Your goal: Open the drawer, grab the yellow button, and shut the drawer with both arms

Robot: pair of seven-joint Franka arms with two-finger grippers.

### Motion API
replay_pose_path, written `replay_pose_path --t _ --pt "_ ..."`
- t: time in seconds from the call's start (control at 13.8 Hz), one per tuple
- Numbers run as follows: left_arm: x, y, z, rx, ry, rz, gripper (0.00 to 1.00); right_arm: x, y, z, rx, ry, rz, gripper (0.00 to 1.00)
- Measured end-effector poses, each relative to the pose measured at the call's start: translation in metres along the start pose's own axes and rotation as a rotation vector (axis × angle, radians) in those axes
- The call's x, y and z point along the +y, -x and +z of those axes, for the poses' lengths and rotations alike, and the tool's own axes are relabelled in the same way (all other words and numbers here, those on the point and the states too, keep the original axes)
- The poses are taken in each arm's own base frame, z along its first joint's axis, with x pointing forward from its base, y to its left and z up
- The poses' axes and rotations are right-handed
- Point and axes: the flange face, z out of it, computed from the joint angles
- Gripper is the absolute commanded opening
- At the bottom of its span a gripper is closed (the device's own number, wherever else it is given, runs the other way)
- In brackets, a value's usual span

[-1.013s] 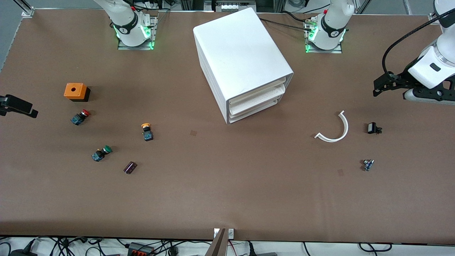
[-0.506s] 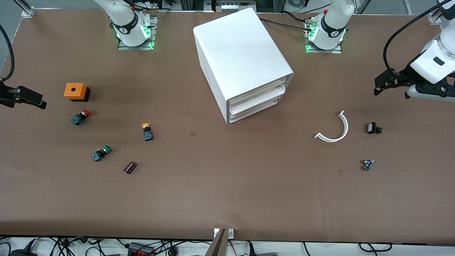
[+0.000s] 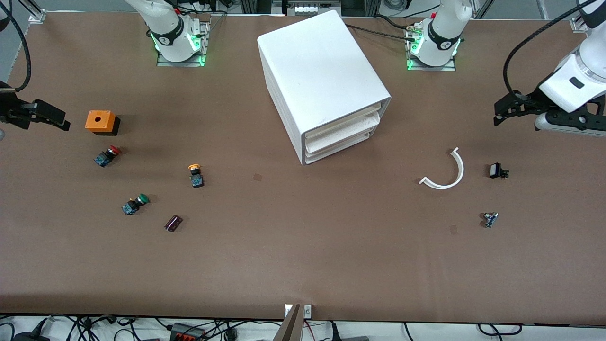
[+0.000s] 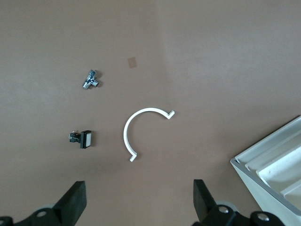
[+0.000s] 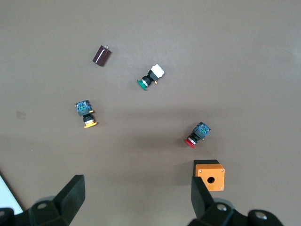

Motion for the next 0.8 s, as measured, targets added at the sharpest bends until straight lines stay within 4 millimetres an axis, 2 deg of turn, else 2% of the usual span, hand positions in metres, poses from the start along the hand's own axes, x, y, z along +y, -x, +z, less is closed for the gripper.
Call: replay_pose_path --t 0.43,0.8 --pt "0.001 0.000 -0.004 0.005 0.000 0.002 1.00 -0.001 0.020 0.006 0.017 -0.003 -0.001 1.00" --pt "0.000 -0.001 -0.003 0.004 0.000 0.000 1.00 -0.001 0.024 0.002 0.021 -0.003 -0.002 1.00"
